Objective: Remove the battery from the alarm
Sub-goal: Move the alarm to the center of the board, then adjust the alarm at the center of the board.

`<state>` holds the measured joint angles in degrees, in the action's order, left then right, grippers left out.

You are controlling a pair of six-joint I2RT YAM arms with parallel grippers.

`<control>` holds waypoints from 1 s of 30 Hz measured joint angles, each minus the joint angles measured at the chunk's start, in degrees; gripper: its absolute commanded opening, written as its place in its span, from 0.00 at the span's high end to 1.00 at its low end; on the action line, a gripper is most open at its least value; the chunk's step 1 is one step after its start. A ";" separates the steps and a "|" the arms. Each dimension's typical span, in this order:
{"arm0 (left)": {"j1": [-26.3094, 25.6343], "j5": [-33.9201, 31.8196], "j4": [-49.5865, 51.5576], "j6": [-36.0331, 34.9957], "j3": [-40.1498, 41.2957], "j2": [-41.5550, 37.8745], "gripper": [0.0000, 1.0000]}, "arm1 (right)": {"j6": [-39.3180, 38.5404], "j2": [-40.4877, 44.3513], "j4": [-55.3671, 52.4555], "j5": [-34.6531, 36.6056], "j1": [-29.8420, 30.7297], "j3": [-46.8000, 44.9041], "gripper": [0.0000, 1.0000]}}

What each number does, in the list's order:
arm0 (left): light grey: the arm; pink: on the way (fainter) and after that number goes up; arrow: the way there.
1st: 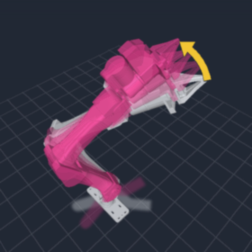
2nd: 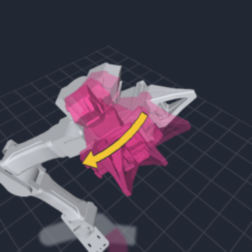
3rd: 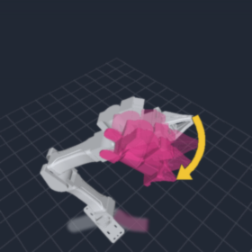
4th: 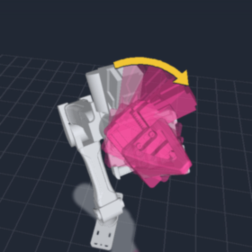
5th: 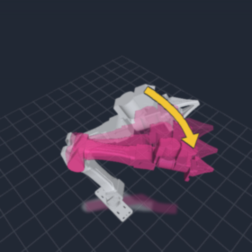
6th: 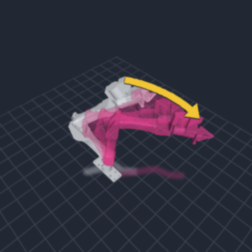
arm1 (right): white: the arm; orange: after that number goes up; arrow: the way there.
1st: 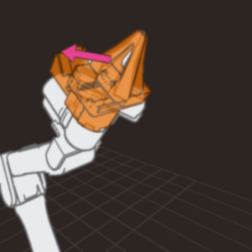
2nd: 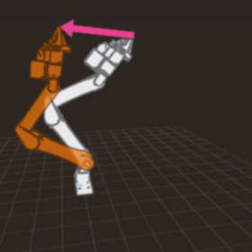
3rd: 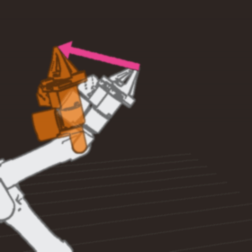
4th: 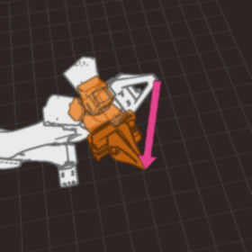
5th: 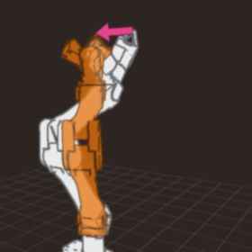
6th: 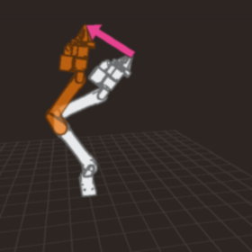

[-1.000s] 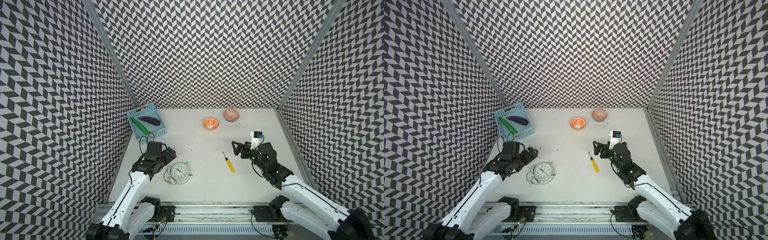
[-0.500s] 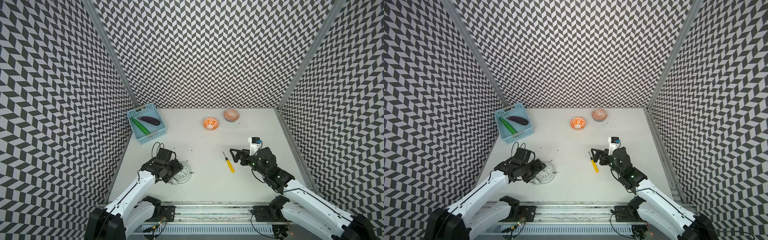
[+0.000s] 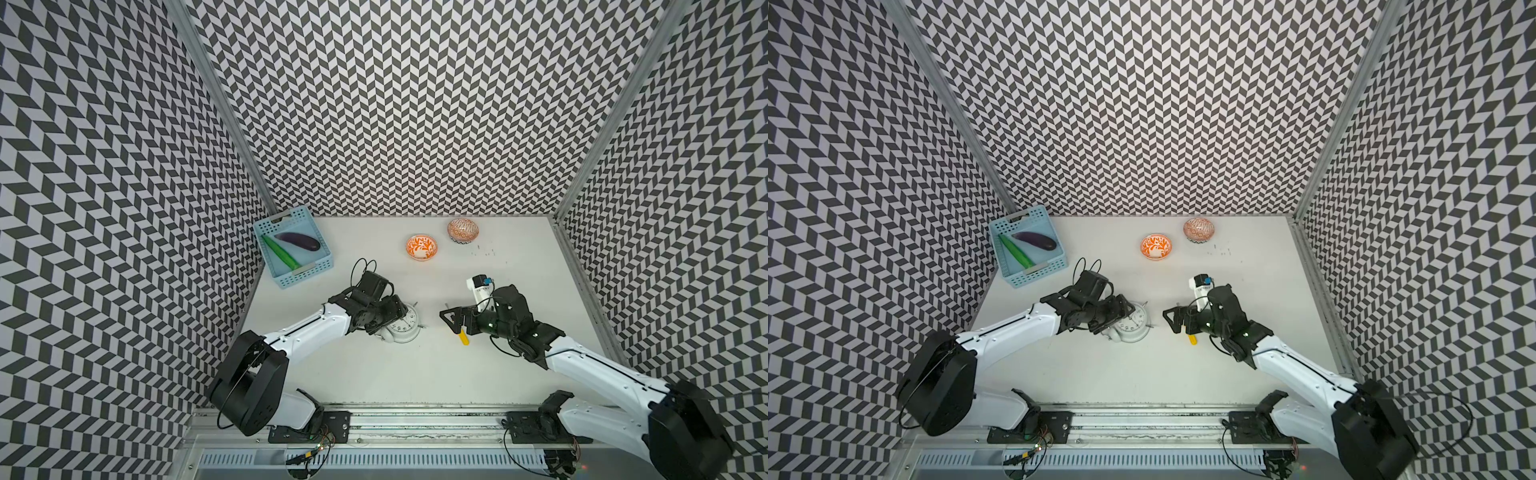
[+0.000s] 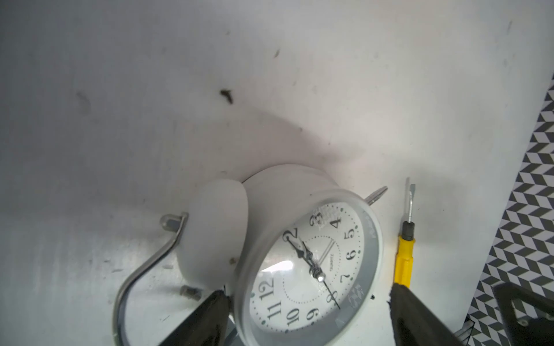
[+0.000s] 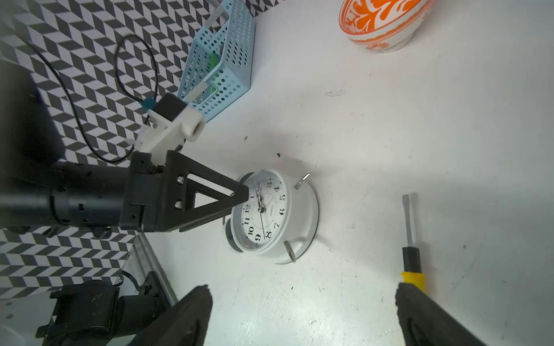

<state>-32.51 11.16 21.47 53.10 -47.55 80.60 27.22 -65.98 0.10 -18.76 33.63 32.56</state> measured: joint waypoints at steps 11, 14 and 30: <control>20.96 14.16 -8.96 -13.20 15.28 -11.87 0.48 | -4.35 -11.67 3.30 -7.89 0.00 7.37 0.00; 23.15 18.91 -10.82 -15.93 16.65 -6.08 0.53 | -5.03 -13.05 3.89 -9.29 0.00 7.80 0.01; 19.06 27.15 -11.89 -22.75 11.17 5.16 1.00 | -10.25 -15.02 5.40 -12.37 -1.01 8.31 0.01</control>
<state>-13.45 38.30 9.58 30.35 -36.38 85.76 16.97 -80.99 5.50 -31.14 32.62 40.86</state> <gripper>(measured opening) 0.049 0.995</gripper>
